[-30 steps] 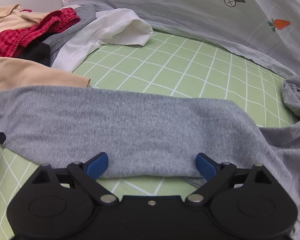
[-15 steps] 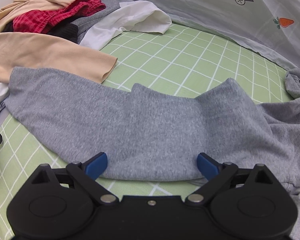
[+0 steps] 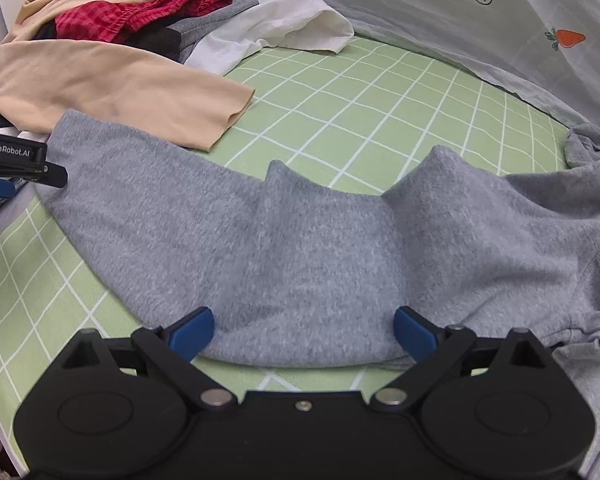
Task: Fold clothes
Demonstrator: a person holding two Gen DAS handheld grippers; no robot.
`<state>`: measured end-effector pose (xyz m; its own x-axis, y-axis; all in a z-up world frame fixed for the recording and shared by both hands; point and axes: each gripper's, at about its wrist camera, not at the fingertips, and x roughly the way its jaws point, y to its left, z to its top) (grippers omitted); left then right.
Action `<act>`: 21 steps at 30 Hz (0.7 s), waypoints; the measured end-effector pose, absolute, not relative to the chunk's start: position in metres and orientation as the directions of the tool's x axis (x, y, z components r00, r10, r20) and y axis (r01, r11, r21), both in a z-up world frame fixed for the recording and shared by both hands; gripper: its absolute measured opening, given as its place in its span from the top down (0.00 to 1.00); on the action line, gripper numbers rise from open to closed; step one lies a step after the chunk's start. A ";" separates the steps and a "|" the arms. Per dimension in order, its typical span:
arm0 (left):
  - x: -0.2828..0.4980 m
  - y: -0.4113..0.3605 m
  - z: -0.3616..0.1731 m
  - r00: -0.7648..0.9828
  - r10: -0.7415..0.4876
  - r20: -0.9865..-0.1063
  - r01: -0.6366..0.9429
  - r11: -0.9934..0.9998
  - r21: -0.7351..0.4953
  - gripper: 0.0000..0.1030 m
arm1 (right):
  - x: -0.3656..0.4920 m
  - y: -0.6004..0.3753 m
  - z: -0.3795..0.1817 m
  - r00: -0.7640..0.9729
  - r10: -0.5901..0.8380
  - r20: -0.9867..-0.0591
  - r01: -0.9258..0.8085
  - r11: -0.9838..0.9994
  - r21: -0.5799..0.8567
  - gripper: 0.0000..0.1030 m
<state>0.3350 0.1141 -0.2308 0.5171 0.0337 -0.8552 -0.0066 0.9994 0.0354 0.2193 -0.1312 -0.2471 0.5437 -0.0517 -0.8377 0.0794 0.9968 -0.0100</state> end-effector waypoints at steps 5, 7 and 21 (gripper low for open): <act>0.334 0.121 -0.235 0.497 0.078 -0.864 -0.038 0.997 0.068 0.14 | 0.217 -0.135 -0.244 0.563 -0.089 -0.822 0.108 0.994 -0.034 0.05; 0.333 0.123 -0.234 0.489 0.114 -0.865 -0.053 0.993 0.102 0.13 | 0.218 -0.139 -0.243 0.574 -0.115 -0.811 0.129 0.990 -0.049 0.05; 0.287 0.155 -0.229 0.450 0.164 -0.878 -0.136 0.984 0.114 0.12 | 0.222 -0.143 -0.252 0.575 -0.112 -0.811 0.156 0.987 -0.026 0.01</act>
